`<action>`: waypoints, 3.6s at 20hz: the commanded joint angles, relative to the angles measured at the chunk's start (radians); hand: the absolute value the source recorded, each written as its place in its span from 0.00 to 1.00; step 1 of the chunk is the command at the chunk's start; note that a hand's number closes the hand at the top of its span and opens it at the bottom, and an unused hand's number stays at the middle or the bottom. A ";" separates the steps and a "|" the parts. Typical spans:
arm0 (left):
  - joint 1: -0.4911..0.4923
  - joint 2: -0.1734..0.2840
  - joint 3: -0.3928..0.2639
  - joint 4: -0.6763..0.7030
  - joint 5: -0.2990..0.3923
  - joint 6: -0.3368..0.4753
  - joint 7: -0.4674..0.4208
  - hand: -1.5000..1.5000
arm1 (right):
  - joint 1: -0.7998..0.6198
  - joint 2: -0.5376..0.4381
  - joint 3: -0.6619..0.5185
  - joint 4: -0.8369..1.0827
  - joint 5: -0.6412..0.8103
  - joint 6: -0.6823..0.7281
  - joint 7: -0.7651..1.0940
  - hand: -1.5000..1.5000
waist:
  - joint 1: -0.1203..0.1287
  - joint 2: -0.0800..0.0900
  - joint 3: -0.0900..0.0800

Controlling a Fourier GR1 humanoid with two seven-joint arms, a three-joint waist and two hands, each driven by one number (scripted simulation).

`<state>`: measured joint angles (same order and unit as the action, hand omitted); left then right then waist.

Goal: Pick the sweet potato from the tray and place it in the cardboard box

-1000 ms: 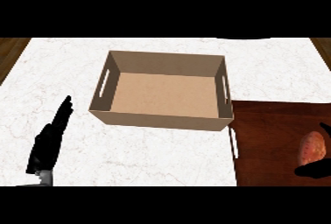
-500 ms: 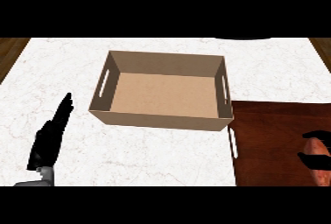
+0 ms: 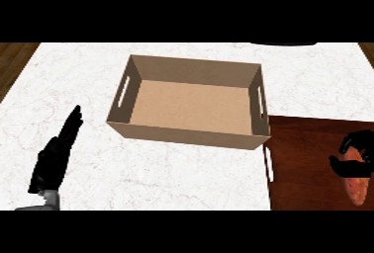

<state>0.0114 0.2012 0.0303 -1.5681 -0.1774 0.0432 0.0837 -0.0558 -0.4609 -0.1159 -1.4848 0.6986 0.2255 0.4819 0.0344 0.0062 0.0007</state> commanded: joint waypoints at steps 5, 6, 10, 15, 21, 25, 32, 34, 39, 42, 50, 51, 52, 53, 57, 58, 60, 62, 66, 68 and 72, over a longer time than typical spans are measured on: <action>-0.062 -0.019 -0.068 0.003 -0.012 -0.038 -0.016 0.50 | -0.273 -0.151 0.267 -0.029 0.051 0.126 -0.465 1.00 | 0.160 0.036 0.005; -0.066 -0.021 -0.075 -0.004 -0.013 -0.042 -0.010 0.50 | -0.300 -0.180 0.275 -0.008 0.049 0.137 -0.533 1.00 | 0.151 0.034 0.006; -0.081 -0.026 -0.065 0.023 -0.016 -0.031 0.002 0.50 | -0.411 -0.216 0.283 0.126 0.073 0.043 -0.781 1.00 | 0.099 0.031 0.006; -0.075 -0.024 -0.035 0.049 -0.019 -0.007 -0.012 0.50 | -0.595 -0.204 0.228 0.371 -0.007 0.044 -1.023 1.00 | 0.073 0.025 0.002; -0.097 -0.005 -0.011 0.044 0.001 -0.024 0.010 0.50 | -0.776 -0.116 0.118 0.501 -0.255 0.230 -1.204 1.00 | 0.052 0.015 0.001; -0.088 -0.010 -0.002 0.048 -0.022 0.009 0.017 0.50 | -0.869 -0.115 0.109 0.616 -0.297 0.321 -1.316 1.00 | 0.017 0.008 0.000; -0.053 -0.033 -0.018 0.027 -0.033 0.017 0.032 0.50 | -1.092 0.035 0.157 0.711 -0.310 0.324 -1.163 1.00 | 0.004 0.000 -0.001; 0.021 -0.009 -0.001 0.025 -0.015 -0.012 -0.031 0.50 | -1.083 0.033 0.163 0.697 -0.311 0.341 -1.151 1.00 | -0.010 -0.004 -0.001; 0.017 -0.022 0.000 -0.015 -0.014 -0.005 0.022 0.50 | -1.176 0.124 0.198 0.749 -0.273 0.314 -1.049 1.00 | -0.010 -0.003 -0.001; -0.028 -0.025 0.014 0.006 -0.009 -0.003 0.037 0.50 | -1.144 0.213 0.229 0.703 -0.250 0.269 -0.988 1.00 | -0.023 -0.005 -0.001; 0.024 -0.047 0.000 -0.020 -0.035 0.016 -0.002 0.50 | -1.163 0.370 0.309 0.815 -0.130 0.161 -0.943 1.00 | -0.013 -0.003 -0.001; -0.028 -0.028 0.012 0.049 -0.040 0.006 -0.018 0.50 | -1.209 0.393 0.304 0.852 -0.121 0.156 -0.915 1.00 | -0.014 0.000 -0.002; -0.058 -0.022 0.020 0.014 -0.029 -0.002 0.049 0.50 | -1.133 0.393 0.330 0.846 -0.092 0.112 -0.969 1.00 | -0.018 -0.001 -0.001; -0.069 -0.027 0.028 0.066 -0.025 0.002 -0.009 0.50 | -1.220 0.436 0.325 0.893 -0.090 0.133 -0.880 1.00 | -0.012 0.001 -0.002; -0.037 -0.042 -0.013 -0.018 -0.044 -0.002 0.040 0.50 | -1.190 0.458 0.369 0.985 -0.153 0.071 -0.841 0.00 | 0.013 0.002 -0.001; -0.066 -0.020 0.032 0.069 -0.021 -0.013 -0.006 0.50 | -1.165 0.459 0.398 0.980 -0.178 0.053 -0.842 0.00 | 0.008 0.003 -0.002; -0.075 -0.011 0.038 0.096 -0.027 -0.020 -0.029 0.50 | -1.203 0.460 0.383 1.018 -0.200 0.027 -0.867 0.00 | 0.006 0.004 -0.002; -0.039 -0.051 -0.016 -0.029 -0.047 -0.001 0.059 0.50 | -1.141 0.460 0.408 1.033 -0.221 0.014 -0.914 0.00 | 0.012 0.002 -0.001; -0.082 -0.019 0.031 0.063 -0.028 -0.019 0.007 0.50 | -1.148 0.461 0.351 1.027 -0.372 0.015 -0.900 0.00 | 0.011 0.005 -0.001; -0.029 -0.037 -0.007 0.013 -0.039 -0.020 -0.014 0.50 | -1.177 0.461 0.252 1.043 -0.454 -0.027 -0.858 0.00 | 0.025 0.005 -0.001; -0.040 -0.042 -0.003 0.003 -0.030 -0.024 0.026 0.50 | -1.204 0.461 0.148 1.091 -0.570 -0.021 -0.853 0.00 | 0.025 0.006 0.000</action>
<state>-0.0484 0.1629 0.0336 -1.5320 -0.2142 0.0279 0.0919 -1.2538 -0.0012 0.1186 -0.4297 0.2310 0.2153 -0.3773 0.0549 0.0126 -0.0004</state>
